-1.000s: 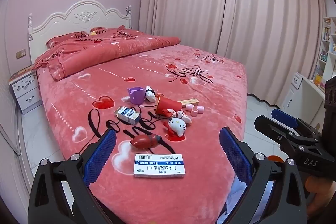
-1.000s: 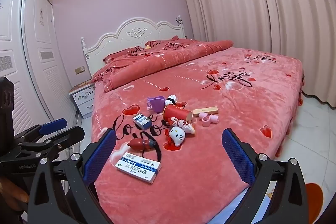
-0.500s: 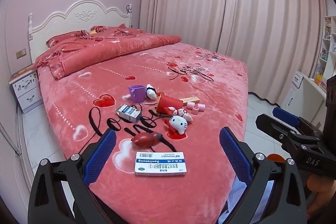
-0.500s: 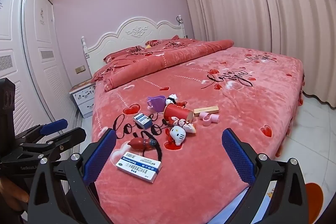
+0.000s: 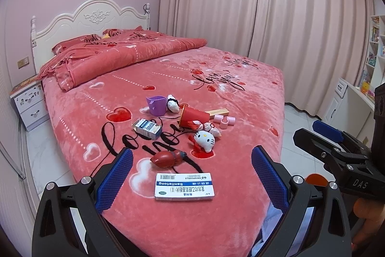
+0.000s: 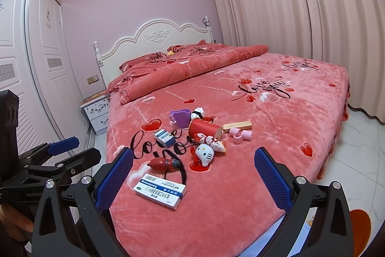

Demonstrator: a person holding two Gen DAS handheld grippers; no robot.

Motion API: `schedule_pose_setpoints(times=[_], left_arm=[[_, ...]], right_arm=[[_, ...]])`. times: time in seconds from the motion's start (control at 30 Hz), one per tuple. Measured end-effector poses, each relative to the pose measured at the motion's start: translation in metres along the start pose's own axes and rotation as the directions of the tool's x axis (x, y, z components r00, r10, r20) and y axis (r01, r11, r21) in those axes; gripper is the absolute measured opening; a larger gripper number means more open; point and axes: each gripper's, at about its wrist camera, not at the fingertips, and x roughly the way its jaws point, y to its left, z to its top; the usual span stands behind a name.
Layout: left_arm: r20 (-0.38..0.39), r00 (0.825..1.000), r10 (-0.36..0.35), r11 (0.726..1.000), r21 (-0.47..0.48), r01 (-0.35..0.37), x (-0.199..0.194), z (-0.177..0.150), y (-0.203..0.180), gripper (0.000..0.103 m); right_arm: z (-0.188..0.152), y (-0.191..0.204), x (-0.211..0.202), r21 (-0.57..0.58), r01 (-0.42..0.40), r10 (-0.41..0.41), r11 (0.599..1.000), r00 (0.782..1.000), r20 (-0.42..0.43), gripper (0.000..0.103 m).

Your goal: Collect trash

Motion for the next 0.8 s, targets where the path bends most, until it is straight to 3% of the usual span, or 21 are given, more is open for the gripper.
schedule_pose_setpoints(times=[0.8], left_arm=[[-0.004,1.000,0.004,1.000,0.004,-0.004,0.0016,0.0002,-0.0020,0.097]], right_arm=[[0.0001,-0.0005,0.0009,0.000,-0.002,0.002,1.000,1.000,-0.005,0.098]])
